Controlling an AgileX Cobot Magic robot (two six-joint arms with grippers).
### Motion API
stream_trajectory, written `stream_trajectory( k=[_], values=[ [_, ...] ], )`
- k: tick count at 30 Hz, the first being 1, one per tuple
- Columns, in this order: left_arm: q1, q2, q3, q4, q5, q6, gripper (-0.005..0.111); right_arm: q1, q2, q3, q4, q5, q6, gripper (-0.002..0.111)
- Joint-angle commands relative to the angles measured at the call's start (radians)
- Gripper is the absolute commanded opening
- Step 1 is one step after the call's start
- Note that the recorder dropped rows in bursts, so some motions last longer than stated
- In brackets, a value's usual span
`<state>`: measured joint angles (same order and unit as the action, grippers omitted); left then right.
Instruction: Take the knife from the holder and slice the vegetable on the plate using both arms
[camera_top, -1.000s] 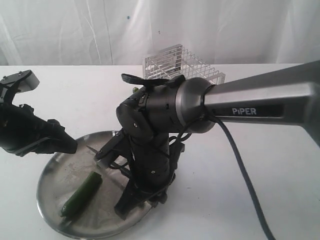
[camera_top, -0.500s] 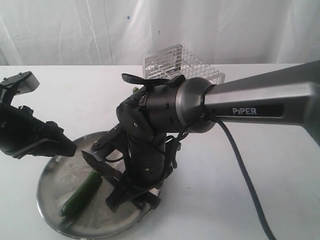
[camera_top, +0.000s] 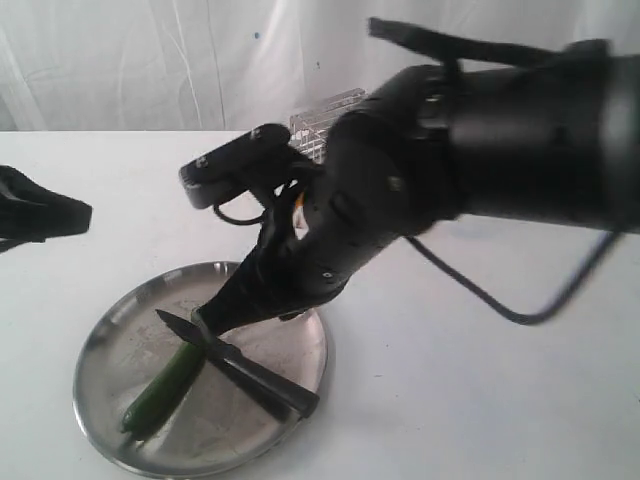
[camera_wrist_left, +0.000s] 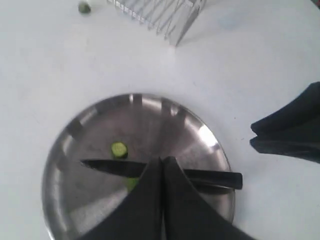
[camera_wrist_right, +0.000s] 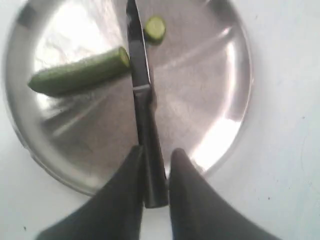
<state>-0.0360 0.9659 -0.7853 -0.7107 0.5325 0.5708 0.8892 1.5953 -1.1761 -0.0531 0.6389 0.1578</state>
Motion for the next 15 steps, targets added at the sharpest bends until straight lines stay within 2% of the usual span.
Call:
stream_trajectory(
  k=[1, 6, 10, 15],
  values=[
    [0.001, -0.116, 0.041, -0.009, -0.028, 0.057, 0.0, -0.002, -0.2, 0.171, 0.033, -0.226, 0.029, 0.0],
    [0.001, -0.175, 0.147, -0.05, -0.066, 0.057, 0.0, 0.018, -0.419, 0.369, 0.07, -0.432, 0.029, 0.0],
    [0.001, -0.213, 0.206, -0.05, -0.043, 0.046, 0.0, 0.047, -0.593, 0.472, 0.07, -0.558, 0.029, 0.0],
    [0.001, -0.224, 0.214, -0.065, 0.04, 0.029, 0.0, 0.047, -0.75, 0.514, 0.073, -0.58, 0.048, 0.0]
  ],
)
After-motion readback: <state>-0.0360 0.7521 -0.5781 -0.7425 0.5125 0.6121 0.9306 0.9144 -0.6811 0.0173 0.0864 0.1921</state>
